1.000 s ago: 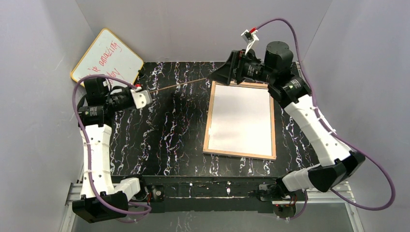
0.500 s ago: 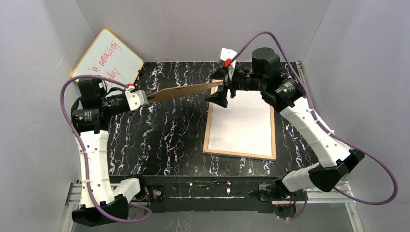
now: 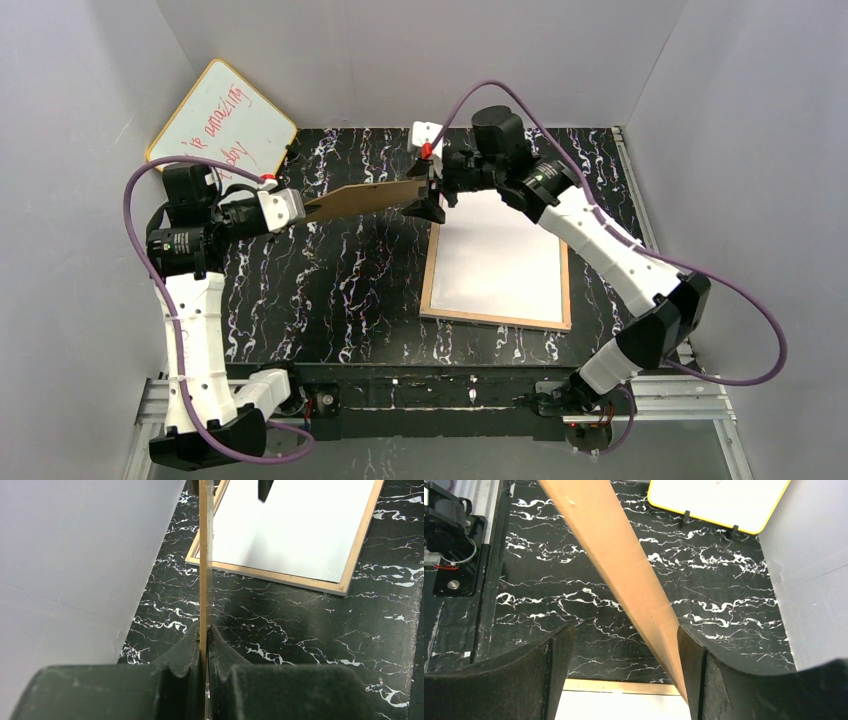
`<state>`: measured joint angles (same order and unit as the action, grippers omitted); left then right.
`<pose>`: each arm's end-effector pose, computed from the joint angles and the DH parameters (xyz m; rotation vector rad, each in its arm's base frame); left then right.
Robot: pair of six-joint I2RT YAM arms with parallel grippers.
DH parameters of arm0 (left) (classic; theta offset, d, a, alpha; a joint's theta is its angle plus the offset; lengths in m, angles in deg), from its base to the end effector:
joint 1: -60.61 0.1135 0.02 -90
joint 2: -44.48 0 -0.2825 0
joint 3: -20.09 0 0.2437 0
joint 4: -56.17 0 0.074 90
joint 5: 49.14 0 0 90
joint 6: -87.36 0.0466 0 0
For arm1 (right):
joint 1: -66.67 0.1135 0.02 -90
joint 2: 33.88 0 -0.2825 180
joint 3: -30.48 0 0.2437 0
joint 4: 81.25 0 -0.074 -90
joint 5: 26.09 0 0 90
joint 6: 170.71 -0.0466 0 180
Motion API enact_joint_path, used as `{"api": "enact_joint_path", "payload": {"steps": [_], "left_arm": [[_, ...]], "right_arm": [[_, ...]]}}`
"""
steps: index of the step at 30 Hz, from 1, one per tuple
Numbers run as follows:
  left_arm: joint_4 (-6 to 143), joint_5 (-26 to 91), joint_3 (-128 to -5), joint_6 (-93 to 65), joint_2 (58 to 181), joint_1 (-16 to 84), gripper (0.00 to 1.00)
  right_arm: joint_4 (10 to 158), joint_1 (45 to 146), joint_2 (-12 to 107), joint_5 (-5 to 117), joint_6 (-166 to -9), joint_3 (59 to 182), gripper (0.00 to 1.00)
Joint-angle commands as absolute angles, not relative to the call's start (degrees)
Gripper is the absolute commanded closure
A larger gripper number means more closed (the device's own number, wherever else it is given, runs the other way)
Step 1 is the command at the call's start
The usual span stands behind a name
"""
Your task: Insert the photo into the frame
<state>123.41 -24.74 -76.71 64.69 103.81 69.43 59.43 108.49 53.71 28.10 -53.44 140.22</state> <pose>0.1550 -0.0189 0.4584 1.3618 1.1528 -0.2500 0.2357 0.2475 0.4546 -1.3961 1.2592 0.7570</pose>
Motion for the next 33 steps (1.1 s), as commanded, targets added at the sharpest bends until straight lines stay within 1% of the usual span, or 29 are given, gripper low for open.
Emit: {"api": "enact_joint_path", "payload": {"steps": [1,5,6,9,10,12,18,20,23,27,29,31,32,33], "left_arm": [[122.45,-29.12,-77.07,66.26,102.29,69.43,1.0],[122.69,-29.04,-77.17,66.39,102.65,69.4,1.0],[122.78,-28.95,-77.21,66.55,102.78,69.41,1.0],[123.42,-28.24,-76.97,67.44,103.21,69.38,1.0],[123.82,-28.06,-77.03,67.91,103.45,69.36,1.0],[125.26,-27.39,-77.47,69.43,104.11,69.4,1.0],[132.23,-27.08,-80.65,75.13,107.33,69.4,1.0],[133.08,-26.93,-81.05,75.91,107.65,69.34,1.0],[133.35,-26.77,-81.17,76.54,107.82,69.44,1.0],[134.02,-26.49,-81.23,77.17,107.78,69.4,1.0],[134.57,-26.24,-81.36,77.85,107.8,69.37,1.0],[134.81,-26.36,-81.57,78.24,107.84,69.38,1.0],[134.76,-26.42,-81.61,78.68,107.82,69.44,1.0],[134.65,-26.48,-81.72,79.01,107.71,69.4,1.0]], "right_arm": [[61.3,108.91,55.96,27.91,-51.29,144.6,0.2],[61.85,109.03,57.06,26.59,-51.57,144.14,0.32],[62.39,109.03,57.05,26.08,-51.8,143.57,0.37],[62.87,109.2,57.43,24.76,-52.55,142.47,0.55],[62.79,109.19,57.39,24.02,-52.69,142.13,0.59],[63.3,109.21,57.2,23.17,-53.5,141.03,0.61],[62.86,109.21,57.35,21.94,-53.57,140.3,0.64],[63.07,109.25,57.41,21.17,-53.26,140.06,0.64],[63.89,109.48,57.72,21.06,-53.12,139.76,0.6],[64.28,110.31,58.91,22.64,-52.78,139.84,0.62],[63.95,111.43,59.52,24.63,-52.04,139.84,0.66],[63.77,112.38,60.03,27.38,-51.44,139.9,0.73],[63.84,112.56,60.15,28.28,-51.32,139.92,0.79],[64.46,112.73,60.12,29.46,-51.54,139.81,0.88]]}}
